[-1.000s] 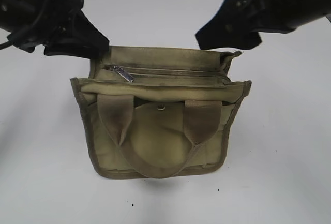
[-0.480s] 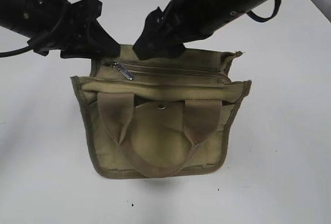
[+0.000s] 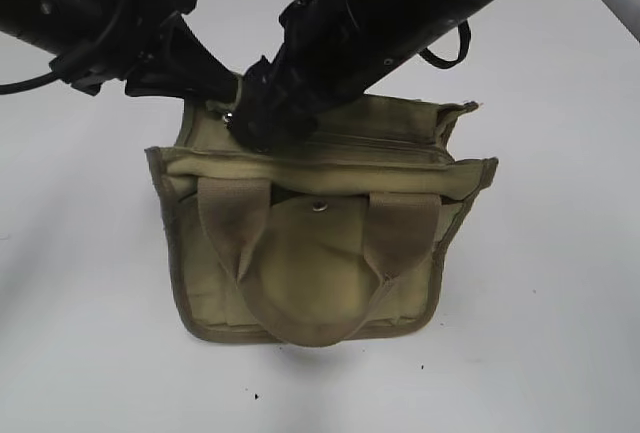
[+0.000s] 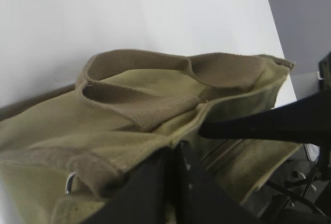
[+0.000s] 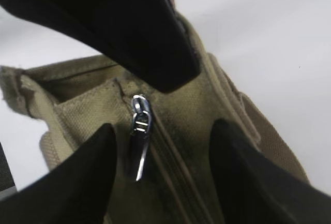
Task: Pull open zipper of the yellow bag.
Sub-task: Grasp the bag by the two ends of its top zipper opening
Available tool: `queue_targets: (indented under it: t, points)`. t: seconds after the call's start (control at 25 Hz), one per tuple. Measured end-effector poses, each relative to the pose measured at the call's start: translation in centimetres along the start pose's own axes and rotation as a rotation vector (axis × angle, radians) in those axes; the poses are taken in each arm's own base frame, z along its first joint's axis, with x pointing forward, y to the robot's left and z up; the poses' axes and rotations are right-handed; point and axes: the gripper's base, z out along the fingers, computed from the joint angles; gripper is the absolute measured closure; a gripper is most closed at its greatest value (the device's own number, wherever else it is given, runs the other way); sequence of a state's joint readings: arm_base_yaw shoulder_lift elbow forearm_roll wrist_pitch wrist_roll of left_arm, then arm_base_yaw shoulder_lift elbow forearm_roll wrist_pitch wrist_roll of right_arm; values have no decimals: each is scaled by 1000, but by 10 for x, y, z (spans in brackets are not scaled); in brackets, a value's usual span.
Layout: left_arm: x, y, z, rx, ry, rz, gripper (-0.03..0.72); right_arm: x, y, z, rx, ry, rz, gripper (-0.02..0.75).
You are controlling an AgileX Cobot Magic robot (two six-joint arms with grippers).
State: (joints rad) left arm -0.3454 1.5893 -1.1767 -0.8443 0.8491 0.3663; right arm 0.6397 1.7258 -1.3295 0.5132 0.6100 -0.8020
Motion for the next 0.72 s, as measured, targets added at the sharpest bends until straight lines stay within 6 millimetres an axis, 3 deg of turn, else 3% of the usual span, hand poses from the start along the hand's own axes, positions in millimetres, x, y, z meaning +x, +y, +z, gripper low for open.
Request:
queue_targets:
  t: [0.36,0.64,0.72]
  points:
    - [-3,-5,-3,11,15,21,684,1,-2,5,1,7,-3,313]
    - [-2,-4,-1,19,35,13,685,7,-4,20,-13,42,7,400]
    - [-2,-4,0,20,37,13,686,8,-4,20,-14,46,4,479]
